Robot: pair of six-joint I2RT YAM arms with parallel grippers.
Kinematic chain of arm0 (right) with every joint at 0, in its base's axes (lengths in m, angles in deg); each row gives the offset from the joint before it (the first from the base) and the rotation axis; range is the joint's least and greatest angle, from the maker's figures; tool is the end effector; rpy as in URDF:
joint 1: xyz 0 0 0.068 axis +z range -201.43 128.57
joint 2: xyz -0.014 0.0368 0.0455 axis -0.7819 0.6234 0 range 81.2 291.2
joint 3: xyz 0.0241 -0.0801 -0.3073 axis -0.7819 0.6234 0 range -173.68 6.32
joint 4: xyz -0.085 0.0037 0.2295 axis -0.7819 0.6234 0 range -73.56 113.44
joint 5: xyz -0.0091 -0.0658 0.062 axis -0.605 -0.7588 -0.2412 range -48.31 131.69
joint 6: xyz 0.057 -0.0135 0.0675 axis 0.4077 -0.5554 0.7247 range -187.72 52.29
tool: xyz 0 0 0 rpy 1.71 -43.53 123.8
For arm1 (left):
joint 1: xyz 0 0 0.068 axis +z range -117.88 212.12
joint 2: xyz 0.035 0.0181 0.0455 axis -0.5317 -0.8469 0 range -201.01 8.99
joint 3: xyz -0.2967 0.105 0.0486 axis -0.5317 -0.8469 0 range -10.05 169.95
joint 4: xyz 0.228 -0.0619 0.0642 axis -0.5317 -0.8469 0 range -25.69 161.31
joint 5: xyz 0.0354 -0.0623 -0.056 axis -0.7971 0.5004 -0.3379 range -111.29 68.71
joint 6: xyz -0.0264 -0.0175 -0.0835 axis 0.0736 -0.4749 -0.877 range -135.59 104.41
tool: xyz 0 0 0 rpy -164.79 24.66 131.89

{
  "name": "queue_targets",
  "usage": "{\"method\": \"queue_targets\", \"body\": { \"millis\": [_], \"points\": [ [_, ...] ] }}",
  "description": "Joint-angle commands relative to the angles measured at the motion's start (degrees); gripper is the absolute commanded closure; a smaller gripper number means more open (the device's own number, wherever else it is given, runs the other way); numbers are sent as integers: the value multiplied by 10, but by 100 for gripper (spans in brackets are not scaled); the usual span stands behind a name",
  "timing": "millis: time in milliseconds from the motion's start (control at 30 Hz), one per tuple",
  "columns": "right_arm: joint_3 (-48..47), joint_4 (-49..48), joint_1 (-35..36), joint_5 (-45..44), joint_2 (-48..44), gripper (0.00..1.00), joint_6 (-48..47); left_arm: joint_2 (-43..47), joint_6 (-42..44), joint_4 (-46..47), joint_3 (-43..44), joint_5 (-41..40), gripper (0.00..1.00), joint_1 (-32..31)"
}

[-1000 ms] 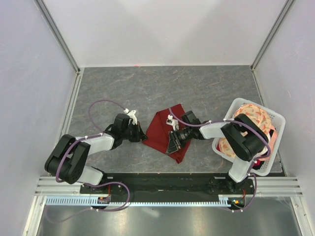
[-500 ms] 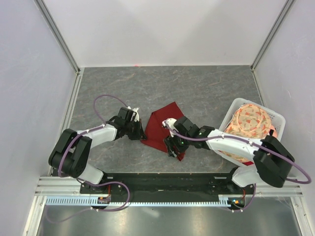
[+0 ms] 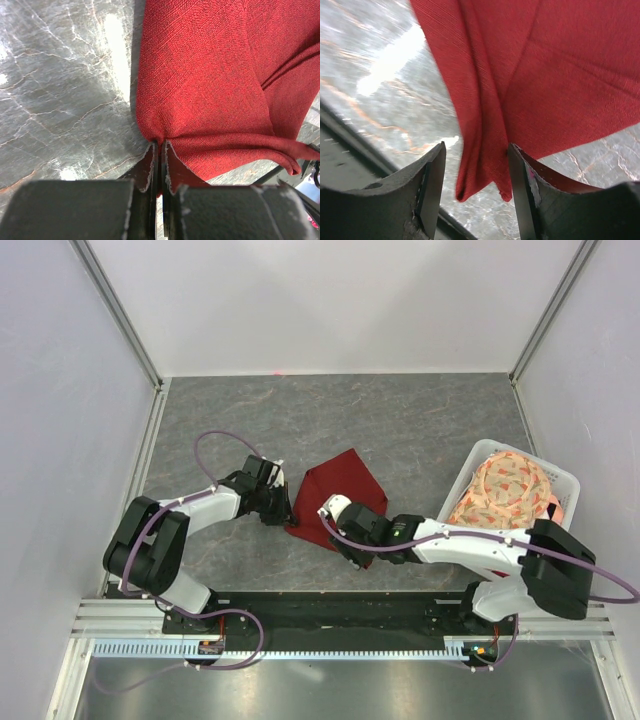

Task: Fold the napkin, place the utensils inside, and roll it up
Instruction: Roll the napkin with the utensil

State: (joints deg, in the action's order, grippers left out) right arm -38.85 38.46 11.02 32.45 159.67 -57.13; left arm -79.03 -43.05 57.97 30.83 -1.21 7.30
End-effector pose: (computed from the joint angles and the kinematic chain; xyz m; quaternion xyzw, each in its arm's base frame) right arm 0.1351 0.2312 0.2181 -0.3946 0.8661 0.1150 0.2845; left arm 0.2437 -0.1428 0.1691 0.0224 0.9530 -0.2619 0.1509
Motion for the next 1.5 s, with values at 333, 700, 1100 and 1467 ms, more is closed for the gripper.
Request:
{"method": "queue_targets", "body": {
  "millis": [333,700,1100,1467],
  "points": [
    [-28,29,4,-8,77,69,29,-14,26,-46,25,-6,98,0],
    [-39,15,-111,300,119,93,-9,-47,50,-106,67,-52,98,0],
    [-22,0,-218,408,191,92,-13,-65,56,-124,75,-72,98,0],
    [-107,90,-174,316,41,46,-31,-70,58,-124,78,-62,98,0]
  ]
}}
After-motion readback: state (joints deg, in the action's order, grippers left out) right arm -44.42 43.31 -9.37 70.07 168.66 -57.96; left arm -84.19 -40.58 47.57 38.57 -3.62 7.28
